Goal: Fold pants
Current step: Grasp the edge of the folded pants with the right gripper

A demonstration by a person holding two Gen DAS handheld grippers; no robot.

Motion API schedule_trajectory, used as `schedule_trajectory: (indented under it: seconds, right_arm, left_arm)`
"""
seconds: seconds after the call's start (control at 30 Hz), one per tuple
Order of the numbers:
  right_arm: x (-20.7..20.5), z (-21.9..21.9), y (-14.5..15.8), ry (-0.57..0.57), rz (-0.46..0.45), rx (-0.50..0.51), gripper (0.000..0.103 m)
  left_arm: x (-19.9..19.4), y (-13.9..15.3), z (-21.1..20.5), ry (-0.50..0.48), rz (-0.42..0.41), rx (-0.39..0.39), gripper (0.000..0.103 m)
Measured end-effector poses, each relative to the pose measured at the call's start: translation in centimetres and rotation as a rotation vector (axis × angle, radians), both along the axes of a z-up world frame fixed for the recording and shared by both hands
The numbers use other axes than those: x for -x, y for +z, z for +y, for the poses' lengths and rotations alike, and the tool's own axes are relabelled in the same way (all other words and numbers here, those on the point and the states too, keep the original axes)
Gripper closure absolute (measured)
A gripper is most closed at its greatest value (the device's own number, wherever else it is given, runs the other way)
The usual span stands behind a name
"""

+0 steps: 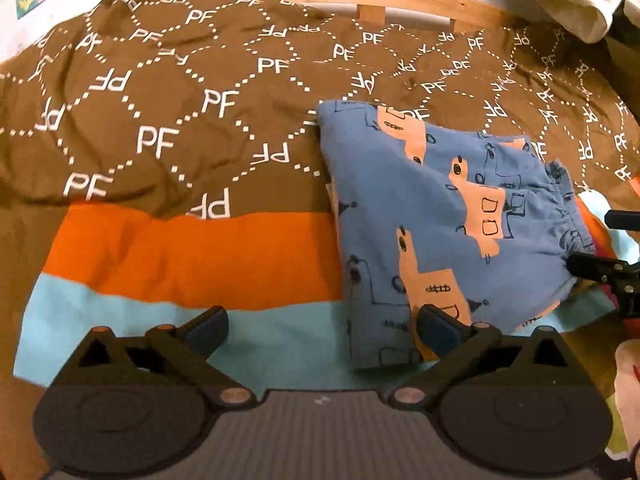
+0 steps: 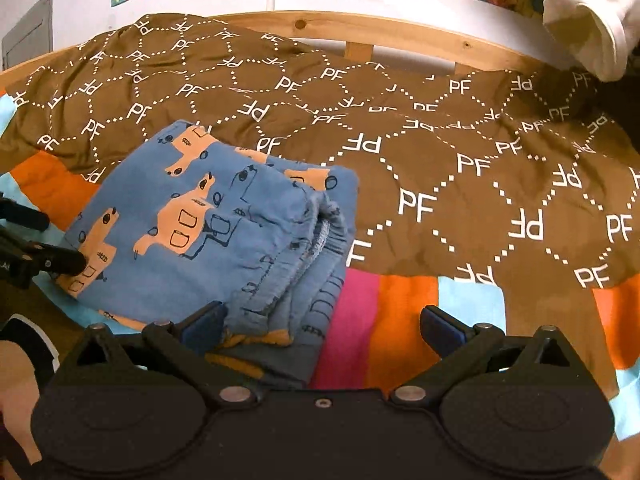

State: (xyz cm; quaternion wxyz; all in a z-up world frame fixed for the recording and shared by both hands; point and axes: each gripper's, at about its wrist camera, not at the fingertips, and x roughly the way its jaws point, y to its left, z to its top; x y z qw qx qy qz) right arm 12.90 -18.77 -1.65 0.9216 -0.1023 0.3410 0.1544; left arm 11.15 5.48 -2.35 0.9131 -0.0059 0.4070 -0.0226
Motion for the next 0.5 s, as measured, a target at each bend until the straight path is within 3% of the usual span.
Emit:
schedule_trajectory:
  seconds: [0.17, 0.33, 0.5]
  right_arm:
    - [0.5, 0.0, 0.9, 0.019, -0.033, 0.023, 0.001]
    - [0.2, -0.7, 1.7, 0.038, -0.097, -0.007, 0.001]
    - [-1.8, -1.6, 2.0, 0.067, -0.088, -0.066, 0.001]
  left_arm:
    - [0.6, 0.8, 0.4, 0.003, -0.003, 0.019, 0.0]
    - [1.2, 2.8, 1.7, 0.001, -0.14, 0.114, 0.0]
    - [-0.1, 2.7, 1.6, -0.032, -0.109, 0.175, 0.0]
